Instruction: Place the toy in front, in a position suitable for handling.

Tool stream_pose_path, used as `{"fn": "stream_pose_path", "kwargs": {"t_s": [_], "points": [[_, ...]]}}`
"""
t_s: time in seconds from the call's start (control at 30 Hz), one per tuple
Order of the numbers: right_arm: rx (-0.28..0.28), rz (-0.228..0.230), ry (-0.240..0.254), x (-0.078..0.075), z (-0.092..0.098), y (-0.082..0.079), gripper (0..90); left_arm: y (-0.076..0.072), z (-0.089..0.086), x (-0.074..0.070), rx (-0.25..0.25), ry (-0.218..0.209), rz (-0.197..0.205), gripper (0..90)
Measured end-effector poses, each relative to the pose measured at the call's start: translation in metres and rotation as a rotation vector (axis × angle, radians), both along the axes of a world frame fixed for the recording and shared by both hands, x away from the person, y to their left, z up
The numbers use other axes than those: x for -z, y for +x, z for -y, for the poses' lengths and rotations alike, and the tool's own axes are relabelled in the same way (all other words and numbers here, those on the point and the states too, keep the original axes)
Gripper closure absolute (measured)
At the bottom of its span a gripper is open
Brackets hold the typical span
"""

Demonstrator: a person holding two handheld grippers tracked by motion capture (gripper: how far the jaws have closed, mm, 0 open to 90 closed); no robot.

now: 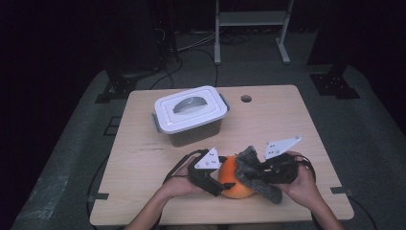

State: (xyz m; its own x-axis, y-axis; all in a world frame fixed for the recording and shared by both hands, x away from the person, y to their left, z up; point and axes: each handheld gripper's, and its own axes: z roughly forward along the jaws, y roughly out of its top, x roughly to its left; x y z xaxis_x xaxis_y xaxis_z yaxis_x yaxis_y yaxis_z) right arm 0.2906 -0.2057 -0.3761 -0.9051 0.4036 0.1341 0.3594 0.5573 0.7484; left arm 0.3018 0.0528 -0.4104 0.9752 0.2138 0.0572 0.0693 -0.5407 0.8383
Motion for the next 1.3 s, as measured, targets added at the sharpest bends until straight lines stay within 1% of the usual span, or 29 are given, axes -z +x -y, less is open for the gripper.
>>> {"fn": "stream_pose_path", "kwargs": {"t_s": [0.03, 0.13, 0.23, 0.27, 0.3, 0.37, 0.43, 0.47, 0.5, 0.57, 0.6, 0.67, 0.7, 0.83, 0.87, 0.9, 0.97, 1.03, 1.13, 1.2, 1.27, 1.3], "points": [[0.013, 0.001, 0.004, -0.001, 0.004, 0.001, 75.5, 0.0, 0.0, 0.0, 0.003, 0.002, 0.001, 14.9], [0.048, -0.007, 0.045, -0.002, 0.016, 0.008, 75.5, 0.0, 0.0, 0.0, 0.008, 0.003, 0.0, 14.9], [0.07, -0.036, 0.056, 0.005, 0.022, 0.017, 75.4, 0.001, -0.001, 0.0, 0.007, 0.003, -0.006, 14.8], [0.067, -0.048, 0.057, 0.009, 0.022, 0.019, 75.4, 0.002, -0.001, 0.0, 0.005, 0.005, -0.009, 14.6], [0.066, -0.062, 0.074, 0.013, 0.021, 0.019, 75.4, 0.003, -0.002, -0.001, -0.002, 0.0, -0.021, 13.1], [0.063, -0.072, 0.101, 0.017, 0.02, 0.018, 75.4, 0.007, -0.005, -0.003, -0.02, -0.032, -0.043, 12.3], [0.05, -0.081, 0.114, 0.02, 0.016, 0.015, 75.5, 0.008, -0.007, -0.005, -0.026, -0.036, -0.042, 12.3], [0.035, -0.086, 0.117, 0.021, 0.012, 0.013, 75.5, 0.008, -0.007, -0.005, -0.02, -0.029, -0.041, 12.4], [0.017, -0.088, 0.117, 0.022, 0.009, 0.011, 75.5, 0.007, -0.006, -0.003, -0.014, -0.017, -0.045, 12.8], [-0.004, -0.078, 0.104, 0.022, 0.002, 0.007, 75.5, 0.006, -0.004, 0.001, -0.006, 0.009, -0.048, 12.8], [-0.007, -0.079, 0.097, 0.021, 0.001, 0.006, 75.5, 0.005, -0.004, 0.003, -0.005, 0.009, -0.054, 13.1], [-0.011, -0.082, 0.104, 0.022, 0.004, 0.005, 75.4, 0.006, -0.004, 0.004, -0.005, 0.007, -0.061, 13.3], [-0.011, -0.084, 0.106, 0.023, 0.007, 0.004, 75.4, 0.006, -0.005, 0.004, -0.005, 0.012, -0.059, 13.5], [0.015, -0.117, 0.09, 0.032, 0.022, 0.003, 75.2, 0.005, -0.005, 0.004, 0.013, 0.014, -0.055, 14.6], [0.02, -0.119, 0.08, 0.032, 0.025, 0.003, 75.0, 0.004, -0.004, 0.004, 0.019, 0.014, -0.05, 15.7], [0.031, -0.114, 0.077, 0.03, 0.027, 0.004, 75.0, 0.004, -0.004, 0.003, 0.026, 0.016, -0.048, 15.7], [0.047, -0.098, 0.088, 0.025, 0.029, 0.007, 74.9, 0.003, -0.003, 0.003, 0.041, 0.013, -0.043, 15.7], [0.059, -0.091, 0.104, 0.022, 0.028, 0.012, 74.9, 0.001, -0.003, 0.003, 0.045, 0.013, -0.041, 15.6], [0.065, -0.102, 0.106, 0.026, 0.022, 0.02, 75.0, 0.002, -0.004, 0.001, 0.041, 0.025, -0.052, 14.8], [0.063, -0.101, 0.115, 0.028, 0.019, 0.02, 75.0, 0.002, -0.006, 0.001, 0.045, 0.019, -0.07, 11.0], [0.063, -0.097, 0.11, 0.028, 0.018, 0.019, 75.0, 0.002, -0.005, 0.002, 0.043, 0.017, -0.076, 10.3], [0.063, -0.097, 0.107, 0.028, 0.018, 0.018, 75.0, 0.002, -0.005, 0.002, 0.043, 0.021, -0.072, 10.1]]}}
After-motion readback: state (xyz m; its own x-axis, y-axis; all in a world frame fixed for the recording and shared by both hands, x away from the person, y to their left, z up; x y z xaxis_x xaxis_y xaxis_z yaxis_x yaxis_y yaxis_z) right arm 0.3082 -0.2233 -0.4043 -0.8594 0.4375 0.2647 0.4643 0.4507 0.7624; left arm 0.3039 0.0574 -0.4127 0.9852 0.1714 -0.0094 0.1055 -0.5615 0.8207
